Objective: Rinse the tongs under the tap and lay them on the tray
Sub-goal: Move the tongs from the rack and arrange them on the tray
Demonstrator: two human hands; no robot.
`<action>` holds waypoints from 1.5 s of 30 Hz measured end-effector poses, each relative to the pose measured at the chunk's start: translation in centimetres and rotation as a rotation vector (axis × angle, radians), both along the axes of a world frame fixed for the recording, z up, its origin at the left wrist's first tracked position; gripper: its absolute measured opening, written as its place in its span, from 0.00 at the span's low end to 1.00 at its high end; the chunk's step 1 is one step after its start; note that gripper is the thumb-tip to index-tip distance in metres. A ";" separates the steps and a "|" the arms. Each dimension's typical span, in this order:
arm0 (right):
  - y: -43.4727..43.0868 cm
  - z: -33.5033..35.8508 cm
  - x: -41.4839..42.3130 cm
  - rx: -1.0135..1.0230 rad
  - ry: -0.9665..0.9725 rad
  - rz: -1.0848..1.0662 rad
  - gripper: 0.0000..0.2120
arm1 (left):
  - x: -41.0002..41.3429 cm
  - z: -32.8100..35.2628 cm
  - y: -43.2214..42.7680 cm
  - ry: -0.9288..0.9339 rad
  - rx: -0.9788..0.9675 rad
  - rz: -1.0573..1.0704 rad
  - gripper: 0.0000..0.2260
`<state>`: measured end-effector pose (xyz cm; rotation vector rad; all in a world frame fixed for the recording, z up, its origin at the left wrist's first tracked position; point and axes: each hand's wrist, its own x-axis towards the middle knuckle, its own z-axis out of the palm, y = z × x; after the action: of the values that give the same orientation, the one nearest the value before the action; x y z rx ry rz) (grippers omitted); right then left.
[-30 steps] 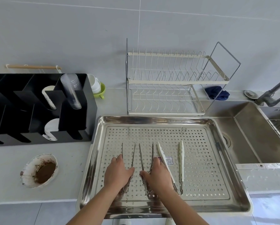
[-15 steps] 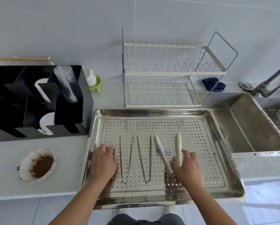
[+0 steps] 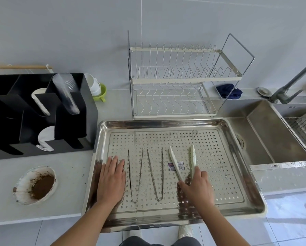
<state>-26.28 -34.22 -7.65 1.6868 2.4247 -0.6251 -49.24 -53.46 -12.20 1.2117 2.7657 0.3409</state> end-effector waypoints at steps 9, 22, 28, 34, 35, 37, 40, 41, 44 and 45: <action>-1.2 -0.7 -0.8 -0.016 0.041 -0.033 0.45 | -0.1 -0.1 0.0 -0.026 -0.002 0.011 0.21; -1.0 -0.7 -0.2 -0.033 0.074 -0.027 0.51 | -0.1 -0.2 0.0 -0.036 -0.002 0.014 0.20; -0.8 -0.8 0.1 -0.059 0.108 -0.053 0.58 | -0.1 0.1 0.1 -0.059 0.011 0.021 0.20; -0.7 -0.5 0.5 -0.036 0.119 -0.074 0.48 | -0.1 0.8 0.2 -0.097 0.013 0.028 0.20; -0.6 -0.4 0.6 -0.024 0.130 -0.081 0.44 | -0.1 0.9 0.3 -0.108 0.005 0.033 0.21; -0.1 0.0 0.7 -0.010 0.159 -0.094 0.36 | -0.3 1.3 0.5 -0.125 -0.018 0.043 0.21; 1.0 0.8 0.6 0.014 0.173 -0.098 0.26 | -0.7 2.2 0.9 -0.130 -0.065 0.046 0.21; 1.4 1.1 0.6 0.023 0.175 -0.100 0.24 | -0.8 2.5 1.1 -0.128 -0.075 0.042 0.21; 2.5 1.8 0.4 0.046 0.180 -0.097 0.21 | -1.3 3.5 1.4 -0.140 -0.076 0.035 0.20; 2.8 2.0 0.4 0.053 0.182 -0.083 0.21 | -1.4 3.8 1.5 -0.142 -0.077 0.032 0.20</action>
<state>-25.91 -31.42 -5.68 1.8347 2.5234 -0.7632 -50.67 -51.99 -8.38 1.0827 2.6529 0.3072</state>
